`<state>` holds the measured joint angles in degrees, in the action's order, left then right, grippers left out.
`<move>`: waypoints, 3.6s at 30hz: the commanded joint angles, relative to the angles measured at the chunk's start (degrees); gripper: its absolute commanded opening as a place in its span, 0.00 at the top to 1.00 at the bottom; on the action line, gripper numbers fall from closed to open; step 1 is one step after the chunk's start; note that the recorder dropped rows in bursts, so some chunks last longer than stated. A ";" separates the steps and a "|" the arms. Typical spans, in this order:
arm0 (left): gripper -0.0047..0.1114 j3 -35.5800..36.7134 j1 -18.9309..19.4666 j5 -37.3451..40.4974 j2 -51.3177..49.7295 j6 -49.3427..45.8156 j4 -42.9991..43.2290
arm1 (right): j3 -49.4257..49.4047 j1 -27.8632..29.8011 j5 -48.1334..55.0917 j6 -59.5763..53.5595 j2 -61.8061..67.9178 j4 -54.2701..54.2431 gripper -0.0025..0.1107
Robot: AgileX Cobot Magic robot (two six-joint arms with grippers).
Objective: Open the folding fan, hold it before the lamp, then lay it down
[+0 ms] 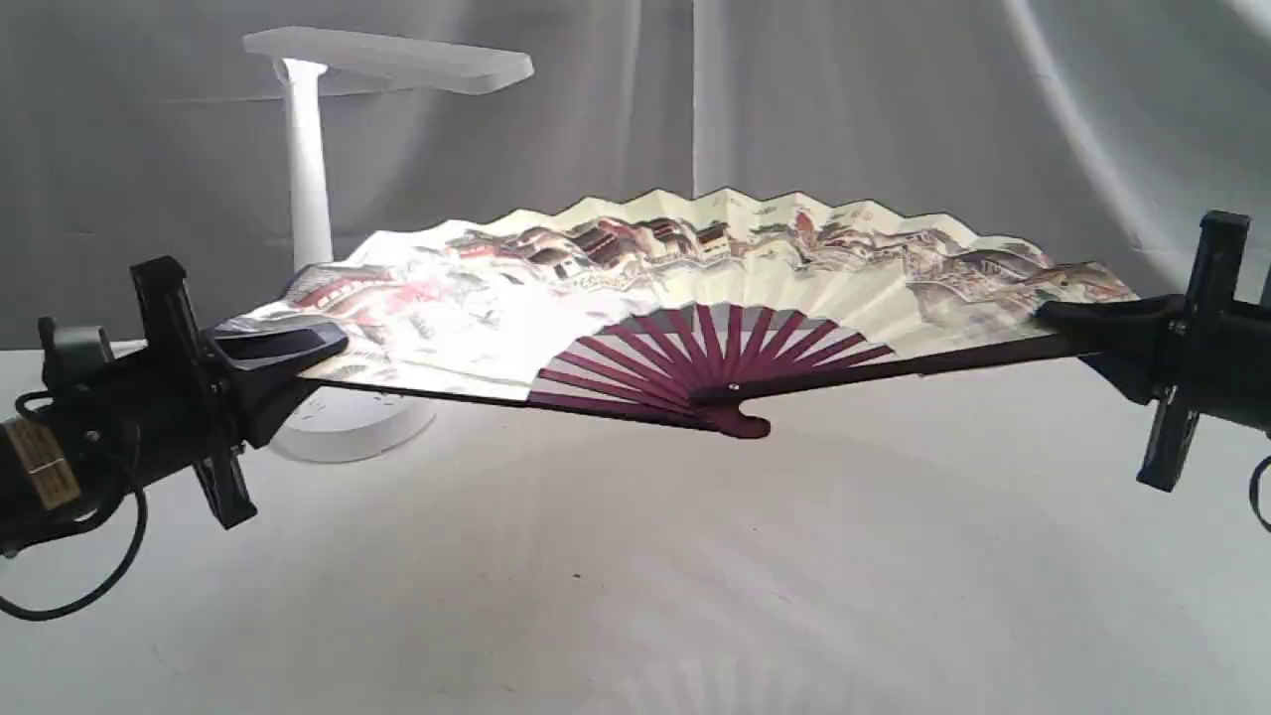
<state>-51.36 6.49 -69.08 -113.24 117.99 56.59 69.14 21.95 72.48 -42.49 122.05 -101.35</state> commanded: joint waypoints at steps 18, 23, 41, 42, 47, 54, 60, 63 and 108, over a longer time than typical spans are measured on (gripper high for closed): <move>0.96 0.00 1.55 -0.88 1.93 4.68 -12.78 | 1.61 1.43 -2.51 1.25 -4.56 1.40 0.98; 0.96 -0.27 1.55 -0.88 1.93 4.68 -15.55 | 1.61 1.43 -2.51 1.87 -5.03 1.40 0.98; 0.96 -4.95 1.55 14.76 10.61 4.69 -7.66 | 5.62 1.43 -2.51 5.69 -5.83 1.40 0.98; 0.96 -4.95 1.55 14.45 10.61 4.69 -7.66 | 5.62 1.43 -2.51 5.69 -5.83 1.40 0.98; 0.96 -4.95 1.55 14.45 10.61 4.69 -7.66 | 5.62 1.43 -2.51 6.04 -5.83 1.40 0.98; 0.96 -4.95 1.55 15.35 10.61 4.57 -4.94 | 5.62 1.43 -2.51 5.25 -5.83 1.40 0.98; 0.96 -4.95 1.55 15.35 10.61 4.57 -4.26 | 5.62 1.43 -2.51 4.91 -5.83 1.40 0.98; 0.96 -4.95 1.55 15.35 10.61 4.57 -4.16 | 5.62 1.43 -2.51 4.38 -5.83 1.40 0.98; 0.96 -4.95 1.55 13.02 10.61 4.56 -4.56 | 6.96 1.43 -2.51 5.07 -9.29 1.40 0.98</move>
<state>-55.95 7.60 -57.12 -103.30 121.33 52.97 75.78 22.74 70.87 -36.44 113.50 -99.67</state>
